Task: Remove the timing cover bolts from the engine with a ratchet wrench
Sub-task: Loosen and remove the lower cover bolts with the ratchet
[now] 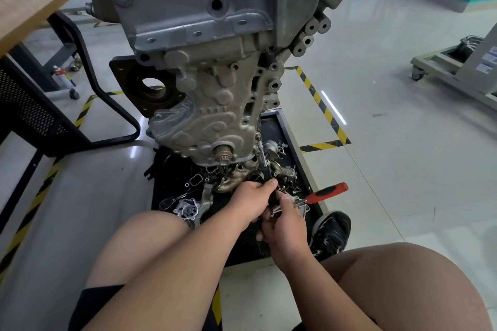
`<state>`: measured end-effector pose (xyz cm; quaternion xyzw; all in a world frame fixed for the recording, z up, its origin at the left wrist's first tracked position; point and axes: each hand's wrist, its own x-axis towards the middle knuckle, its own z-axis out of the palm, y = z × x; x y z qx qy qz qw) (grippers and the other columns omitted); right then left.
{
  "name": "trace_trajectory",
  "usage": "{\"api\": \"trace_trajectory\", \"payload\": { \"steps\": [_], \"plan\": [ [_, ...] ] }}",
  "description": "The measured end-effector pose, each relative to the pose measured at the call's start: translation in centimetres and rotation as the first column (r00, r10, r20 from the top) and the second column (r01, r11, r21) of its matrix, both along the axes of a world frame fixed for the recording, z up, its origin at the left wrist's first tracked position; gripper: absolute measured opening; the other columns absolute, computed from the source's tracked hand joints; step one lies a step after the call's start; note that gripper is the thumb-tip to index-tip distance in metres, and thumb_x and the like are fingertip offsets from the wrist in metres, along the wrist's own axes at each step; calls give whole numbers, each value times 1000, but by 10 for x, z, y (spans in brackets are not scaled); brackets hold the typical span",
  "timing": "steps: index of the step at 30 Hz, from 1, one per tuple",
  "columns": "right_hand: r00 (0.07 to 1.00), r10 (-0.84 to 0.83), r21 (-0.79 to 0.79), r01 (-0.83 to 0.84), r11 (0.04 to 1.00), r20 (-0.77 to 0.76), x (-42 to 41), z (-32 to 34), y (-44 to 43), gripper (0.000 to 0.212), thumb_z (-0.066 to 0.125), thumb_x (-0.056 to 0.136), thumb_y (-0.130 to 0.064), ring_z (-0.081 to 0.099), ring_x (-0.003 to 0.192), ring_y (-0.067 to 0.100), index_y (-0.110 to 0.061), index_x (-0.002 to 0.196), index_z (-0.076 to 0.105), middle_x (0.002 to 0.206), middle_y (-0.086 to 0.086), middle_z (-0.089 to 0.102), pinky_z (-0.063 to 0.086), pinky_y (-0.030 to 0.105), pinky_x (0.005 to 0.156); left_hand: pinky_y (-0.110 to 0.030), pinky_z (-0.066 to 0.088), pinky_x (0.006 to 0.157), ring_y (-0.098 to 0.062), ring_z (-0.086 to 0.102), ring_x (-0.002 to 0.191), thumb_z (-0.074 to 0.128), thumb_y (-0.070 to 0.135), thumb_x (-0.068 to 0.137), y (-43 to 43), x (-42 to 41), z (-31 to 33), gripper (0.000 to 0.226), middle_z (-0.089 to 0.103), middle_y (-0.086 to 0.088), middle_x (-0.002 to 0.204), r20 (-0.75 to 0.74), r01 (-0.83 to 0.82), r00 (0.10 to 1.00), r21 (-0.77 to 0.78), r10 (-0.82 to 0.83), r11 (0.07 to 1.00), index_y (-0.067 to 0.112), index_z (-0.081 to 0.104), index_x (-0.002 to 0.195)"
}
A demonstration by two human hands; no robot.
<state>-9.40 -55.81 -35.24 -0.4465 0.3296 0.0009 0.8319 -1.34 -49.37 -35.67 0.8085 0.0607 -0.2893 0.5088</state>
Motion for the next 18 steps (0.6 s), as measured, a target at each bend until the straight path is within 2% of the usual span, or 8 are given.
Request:
{"api": "trace_trajectory", "payload": {
  "steps": [6,9,11,12,13,15,16,18],
  "plan": [
    [996,-92,392,81,917,9,1,3,-2,34,34,105,-37,26,30,10,-12,115,54,53,3,40,36,23,38,-14,29,38,-9,48,35,51,54,92,-1,0,1,42,54,4,41,-48,-5,999,-51,2,999,18,70,82],
    [996,-86,453,85,888,-17,2,3,-4,30,34,105,-38,24,29,11,-14,110,51,54,3,41,38,23,38,-14,29,38,-9,50,36,52,54,91,-1,-1,1,41,57,4,44,-42,-12,999,-52,9,999,17,68,83],
    [1000,13,237,-9,971,-17,0,5,-4,31,34,105,-34,31,31,11,-12,114,53,57,1,44,41,23,41,-15,31,39,-10,52,41,55,53,90,0,-1,-1,39,59,2,51,-4,-21,1000,-36,20,999,16,68,87],
    [994,104,-58,-106,993,-39,-1,6,-3,30,33,106,-31,41,35,10,-13,121,51,62,-2,48,42,21,43,-18,34,42,-11,53,46,56,52,90,0,0,-2,39,60,2,58,22,-22,1000,-22,23,1000,15,68,90],
    [980,169,-398,-195,896,-100,-3,7,-3,31,33,105,-30,53,46,6,-16,131,45,73,-3,55,43,21,47,-20,37,46,-12,55,54,57,51,90,0,1,-3,38,62,1,65,47,-19,999,-9,20,1000,15,69,92],
    [945,258,-813,-306,496,-199,-6,5,1,44,33,104,-33,66,83,14,-27,146,26,112,1,61,41,27,60,-25,42,56,-15,57,64,57,48,91,0,3,-3,35,65,-1,74,69,0,998,5,0,1000,15,69,92],
    [921,295,-864,-353,359,-254,-7,4,2,49,32,103,-35,65,96,22,-29,150,18,130,4,54,39,31,65,-26,43,59,-17,57,64,57,48,91,0,3,-2,38,65,-3,73,65,6,998,11,-6,1000,12,69,90],
    [894,314,-865,-410,289,-319,-8,1,6,55,32,102,-33,62,106,29,-27,152,10,142,7,43,41,35,69,-24,41,56,-16,54,57,57,48,91,0,2,-1,45,59,-2,63,46,-1,999,21,0,1000,5,69,89]
  ]
}}
